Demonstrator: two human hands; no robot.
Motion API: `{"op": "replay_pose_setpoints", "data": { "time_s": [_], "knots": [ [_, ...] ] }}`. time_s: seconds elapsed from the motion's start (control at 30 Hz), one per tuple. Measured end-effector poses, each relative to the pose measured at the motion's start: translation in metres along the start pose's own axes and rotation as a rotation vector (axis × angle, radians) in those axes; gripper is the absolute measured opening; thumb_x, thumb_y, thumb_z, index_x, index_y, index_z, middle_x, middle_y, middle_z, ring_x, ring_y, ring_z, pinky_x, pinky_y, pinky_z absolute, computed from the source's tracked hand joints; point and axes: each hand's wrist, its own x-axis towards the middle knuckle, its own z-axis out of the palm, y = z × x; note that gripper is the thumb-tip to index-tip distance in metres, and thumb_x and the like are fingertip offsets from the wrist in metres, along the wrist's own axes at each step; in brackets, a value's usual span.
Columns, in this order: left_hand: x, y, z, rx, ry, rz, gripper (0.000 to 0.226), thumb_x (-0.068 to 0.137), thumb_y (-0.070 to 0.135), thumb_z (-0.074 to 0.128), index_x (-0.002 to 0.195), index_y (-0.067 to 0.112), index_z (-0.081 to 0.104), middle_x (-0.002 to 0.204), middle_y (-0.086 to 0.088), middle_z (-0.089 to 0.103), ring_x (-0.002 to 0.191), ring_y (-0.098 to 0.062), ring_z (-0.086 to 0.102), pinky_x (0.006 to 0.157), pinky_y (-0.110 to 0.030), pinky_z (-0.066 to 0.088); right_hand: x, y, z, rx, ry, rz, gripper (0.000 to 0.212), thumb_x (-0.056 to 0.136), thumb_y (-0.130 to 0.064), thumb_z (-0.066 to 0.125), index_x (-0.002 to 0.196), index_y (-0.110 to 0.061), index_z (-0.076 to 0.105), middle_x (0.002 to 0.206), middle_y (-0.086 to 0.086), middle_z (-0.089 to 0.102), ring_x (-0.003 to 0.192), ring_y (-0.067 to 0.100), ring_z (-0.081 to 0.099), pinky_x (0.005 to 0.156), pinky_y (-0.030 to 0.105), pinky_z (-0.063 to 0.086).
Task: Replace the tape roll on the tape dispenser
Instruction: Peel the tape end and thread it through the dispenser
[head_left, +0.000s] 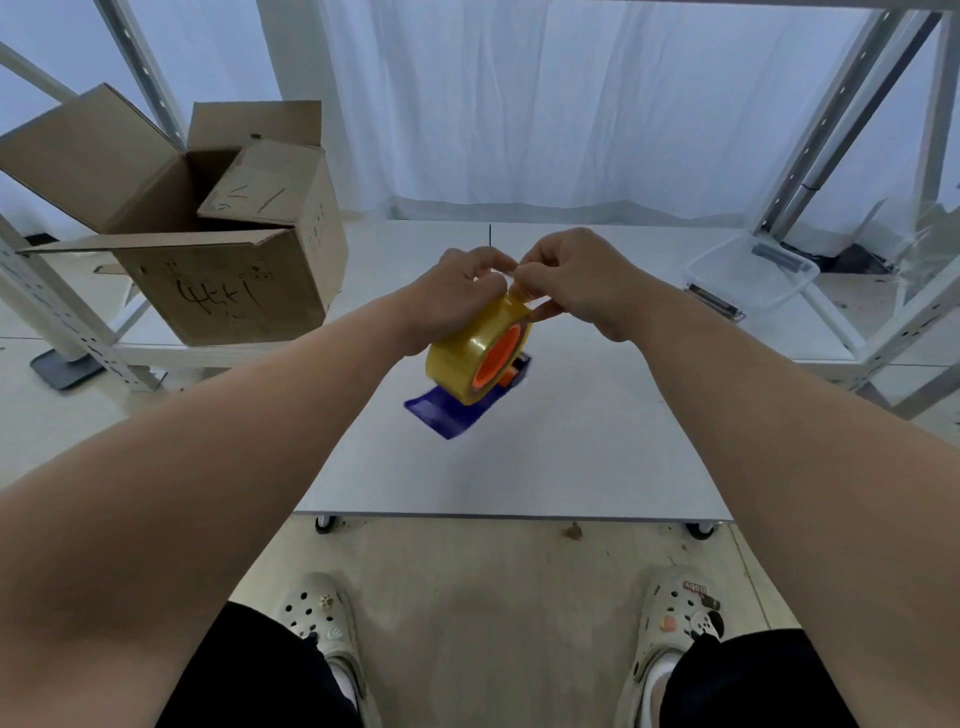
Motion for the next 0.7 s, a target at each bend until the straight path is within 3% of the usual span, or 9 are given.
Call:
{"op": "replay_pose_setpoints", "data": {
  "time_s": [0.1, 0.27, 0.33, 0.43, 0.5, 0.6, 0.7],
  "knots": [
    [0.0, -0.002, 0.0, 0.005, 0.057, -0.002, 0.023, 0.094, 0.035, 0.05, 0.113, 0.023, 0.055, 0.107, 0.004, 0.054, 0.084, -0.011, 0.054, 0.066, -0.021, 0.046, 0.001, 0.002, 0.0, 0.026, 0.005, 0.007, 0.014, 0.088, -0.003, 0.056, 0.093, 0.007, 0.063, 0.089, 0.01, 0.061, 0.08, 0.018, 0.064, 0.063, 0.023, 0.06],
    [-0.003, -0.005, -0.007, -0.083, 0.063, 0.024, 0.012, 0.092, 0.029, 0.054, 0.102, 0.023, 0.059, 0.094, 0.01, 0.057, 0.082, -0.011, 0.055, 0.064, -0.02, 0.045, 0.002, 0.001, 0.002, 0.083, -0.01, 0.007, 0.014, 0.087, -0.003, 0.056, 0.092, 0.008, 0.063, 0.089, 0.013, 0.062, 0.081, 0.019, 0.063, 0.062, 0.022, 0.058],
    [-0.003, -0.005, -0.008, -0.105, 0.093, 0.03, 0.011, 0.092, 0.028, 0.055, 0.099, 0.022, 0.06, 0.092, 0.01, 0.057, 0.081, -0.01, 0.054, 0.064, -0.021, 0.043, 0.001, -0.001, 0.002, 0.208, 0.019, 0.024, 0.013, 0.089, -0.006, 0.056, 0.09, 0.005, 0.063, 0.086, 0.015, 0.063, 0.08, 0.02, 0.064, 0.065, 0.026, 0.06],
    [-0.001, -0.009, -0.012, -0.158, 0.196, 0.003, 0.007, 0.09, 0.026, 0.057, 0.094, 0.021, 0.06, 0.089, 0.009, 0.058, 0.08, -0.01, 0.052, 0.064, -0.021, 0.041, 0.004, 0.0, -0.004, 0.479, 0.197, 0.146, 0.021, 0.095, -0.021, 0.051, 0.089, -0.004, 0.062, 0.087, 0.014, 0.066, 0.082, 0.023, 0.066, 0.074, 0.036, 0.061],
    [0.001, -0.01, -0.015, -0.229, 0.3, -0.007, 0.004, 0.089, 0.025, 0.057, 0.09, 0.023, 0.06, 0.088, 0.009, 0.058, 0.08, -0.011, 0.052, 0.064, -0.022, 0.042, 0.004, 0.009, -0.004, 0.476, 0.265, 0.324, 0.029, 0.097, -0.033, 0.046, 0.09, -0.008, 0.059, 0.093, 0.016, 0.067, 0.08, 0.026, 0.066, 0.077, 0.04, 0.059],
    [0.004, -0.001, -0.022, -0.402, 0.459, -0.006, 0.002, 0.089, 0.023, 0.057, 0.089, 0.024, 0.059, 0.087, 0.01, 0.057, 0.078, -0.011, 0.052, 0.063, -0.023, 0.043, -0.003, 0.027, 0.005, 0.388, 0.087, 0.588, 0.051, 0.093, -0.055, 0.044, 0.105, -0.006, 0.055, 0.109, 0.019, 0.061, 0.089, 0.03, 0.062, 0.084, 0.044, 0.057],
    [0.006, 0.014, -0.026, -0.654, 0.528, 0.04, 0.01, 0.087, 0.019, 0.058, 0.08, 0.026, 0.06, 0.083, 0.008, 0.059, 0.075, -0.011, 0.055, 0.064, -0.025, 0.047, -0.001, 0.027, 0.007, 0.451, -0.053, 0.6, 0.078, 0.083, -0.073, 0.039, 0.127, -0.01, 0.048, 0.12, 0.012, 0.052, 0.112, 0.033, 0.053, 0.099, 0.049, 0.047]
  ]
}}
